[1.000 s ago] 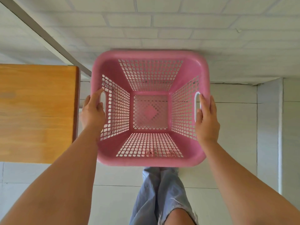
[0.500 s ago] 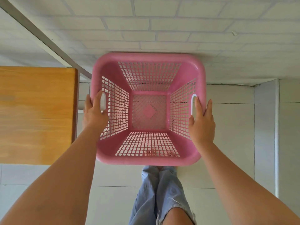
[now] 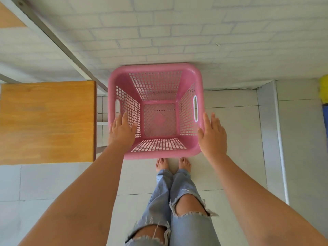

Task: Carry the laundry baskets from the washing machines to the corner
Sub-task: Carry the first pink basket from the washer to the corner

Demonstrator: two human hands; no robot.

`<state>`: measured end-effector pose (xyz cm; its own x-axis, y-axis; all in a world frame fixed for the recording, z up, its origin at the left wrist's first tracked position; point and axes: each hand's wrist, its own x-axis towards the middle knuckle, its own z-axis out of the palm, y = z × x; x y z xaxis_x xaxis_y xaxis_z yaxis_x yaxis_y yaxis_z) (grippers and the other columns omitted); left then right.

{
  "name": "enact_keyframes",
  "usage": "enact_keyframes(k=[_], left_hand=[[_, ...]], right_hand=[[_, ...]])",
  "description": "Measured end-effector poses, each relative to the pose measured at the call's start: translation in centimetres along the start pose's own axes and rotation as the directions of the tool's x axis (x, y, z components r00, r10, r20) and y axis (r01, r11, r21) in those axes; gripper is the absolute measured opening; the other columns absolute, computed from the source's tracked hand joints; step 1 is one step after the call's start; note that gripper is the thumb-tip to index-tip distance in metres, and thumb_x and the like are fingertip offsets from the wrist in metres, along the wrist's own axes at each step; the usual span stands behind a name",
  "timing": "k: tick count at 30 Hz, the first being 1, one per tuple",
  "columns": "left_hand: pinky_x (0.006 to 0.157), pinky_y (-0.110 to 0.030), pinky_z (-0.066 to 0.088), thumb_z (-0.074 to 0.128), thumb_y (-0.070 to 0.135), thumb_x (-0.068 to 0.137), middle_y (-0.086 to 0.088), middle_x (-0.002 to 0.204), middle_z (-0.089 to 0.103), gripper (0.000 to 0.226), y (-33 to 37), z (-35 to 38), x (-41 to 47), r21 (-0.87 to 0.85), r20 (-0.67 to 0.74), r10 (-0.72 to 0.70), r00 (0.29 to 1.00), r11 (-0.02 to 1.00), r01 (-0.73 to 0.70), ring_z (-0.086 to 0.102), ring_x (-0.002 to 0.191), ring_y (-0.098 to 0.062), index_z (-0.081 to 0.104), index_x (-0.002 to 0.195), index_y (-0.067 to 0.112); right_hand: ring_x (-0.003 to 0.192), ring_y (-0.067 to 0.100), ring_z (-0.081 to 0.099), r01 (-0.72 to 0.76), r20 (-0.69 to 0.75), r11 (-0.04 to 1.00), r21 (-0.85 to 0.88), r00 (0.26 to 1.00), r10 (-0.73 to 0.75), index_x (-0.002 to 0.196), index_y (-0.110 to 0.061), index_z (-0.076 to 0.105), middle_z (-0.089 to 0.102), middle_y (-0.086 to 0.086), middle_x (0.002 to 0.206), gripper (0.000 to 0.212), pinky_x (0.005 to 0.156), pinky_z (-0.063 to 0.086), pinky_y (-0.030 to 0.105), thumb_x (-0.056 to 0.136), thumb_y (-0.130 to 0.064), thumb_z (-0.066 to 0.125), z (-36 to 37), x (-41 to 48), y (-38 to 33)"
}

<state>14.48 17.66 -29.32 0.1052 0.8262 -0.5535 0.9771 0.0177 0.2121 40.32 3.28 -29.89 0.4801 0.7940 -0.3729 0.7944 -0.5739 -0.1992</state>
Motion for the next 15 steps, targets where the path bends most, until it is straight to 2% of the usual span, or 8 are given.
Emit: enact_keyframes(k=[8, 15], left_hand=[[0.121, -0.046, 0.016, 0.035, 0.039, 0.101, -0.011, 0.16, 0.022, 0.059, 4.8, -2.7, -8.2, 0.097, 0.025, 0.244, 0.97, 0.965, -0.245, 0.02, 0.147, -0.03, 0.022, 0.152, 0.013], [0.119, -0.046, 0.02, 0.036, 0.037, 0.102, -0.017, 0.155, 0.029, 0.057, 10.1, -2.0, -14.3, 0.192, 0.111, 0.437, 0.893, 0.872, -0.451, 0.025, 0.144, -0.033, 0.027, 0.15, 0.007]], right_hand=[[0.145, 0.033, 0.028, -0.11, -0.003, 0.989, 0.094, 0.994, 0.111, 0.154, -0.013, 0.02, 0.023, 0.016, 0.16, 0.06, 0.116, 0.028, 0.048, 0.1, -0.034, 0.038, -4.8, -8.7, 3.0], [0.142, 0.031, 0.035, -0.261, -0.03, 0.946, 0.191, 0.962, 0.272, 0.151, -0.013, 0.029, 0.03, 0.015, 0.157, 0.057, 0.113, 0.03, 0.043, 0.1, -0.034, 0.042, -6.5, -17.1, 7.8]])
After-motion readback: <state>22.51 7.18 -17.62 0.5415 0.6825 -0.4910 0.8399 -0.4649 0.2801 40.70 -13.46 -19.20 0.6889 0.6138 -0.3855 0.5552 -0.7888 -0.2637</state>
